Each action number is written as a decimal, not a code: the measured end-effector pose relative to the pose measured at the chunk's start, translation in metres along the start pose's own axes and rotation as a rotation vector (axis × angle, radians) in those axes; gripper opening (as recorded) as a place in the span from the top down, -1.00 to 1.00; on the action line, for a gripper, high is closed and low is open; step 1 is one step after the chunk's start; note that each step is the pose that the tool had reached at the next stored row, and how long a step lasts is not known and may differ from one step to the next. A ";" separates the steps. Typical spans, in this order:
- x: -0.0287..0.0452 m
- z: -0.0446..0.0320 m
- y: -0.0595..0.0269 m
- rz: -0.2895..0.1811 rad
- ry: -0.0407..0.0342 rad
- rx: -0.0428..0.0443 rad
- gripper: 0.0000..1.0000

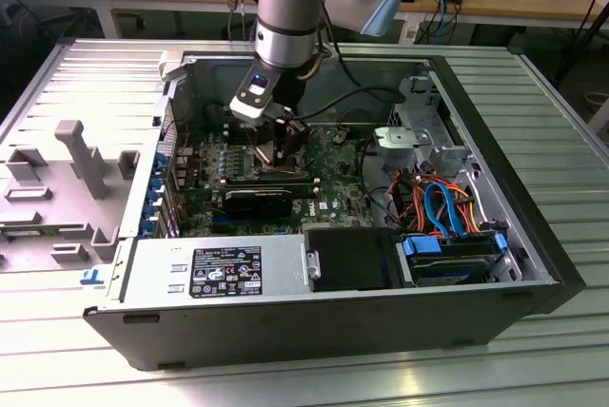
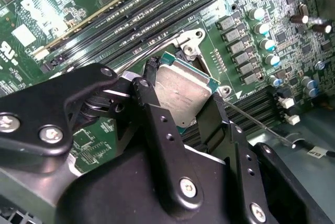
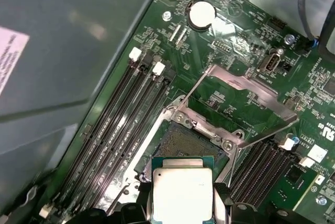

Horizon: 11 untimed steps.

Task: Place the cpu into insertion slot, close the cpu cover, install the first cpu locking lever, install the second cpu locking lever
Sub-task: 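Place the cpu into insertion slot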

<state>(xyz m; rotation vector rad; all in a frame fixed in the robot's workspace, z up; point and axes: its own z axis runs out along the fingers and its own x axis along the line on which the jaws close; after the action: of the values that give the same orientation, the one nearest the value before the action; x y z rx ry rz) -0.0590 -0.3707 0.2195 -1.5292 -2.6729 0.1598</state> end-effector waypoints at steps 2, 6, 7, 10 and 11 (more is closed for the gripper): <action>-0.0001 0.0007 0.0003 0.024 0.0028 0.0001 -0.09; -0.0001 0.0017 0.0006 0.083 0.0100 0.0000 -0.09; -0.0001 0.0018 0.0005 0.095 0.0113 0.0001 -0.09; -0.0001 0.0021 0.0006 0.127 0.0152 0.0001 -0.09; -0.0002 0.0022 0.0006 0.138 0.0165 0.0002 -0.09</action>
<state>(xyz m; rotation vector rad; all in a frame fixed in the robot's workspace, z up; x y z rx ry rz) -0.0586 -0.3707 0.2173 -1.7080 -2.5543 0.1529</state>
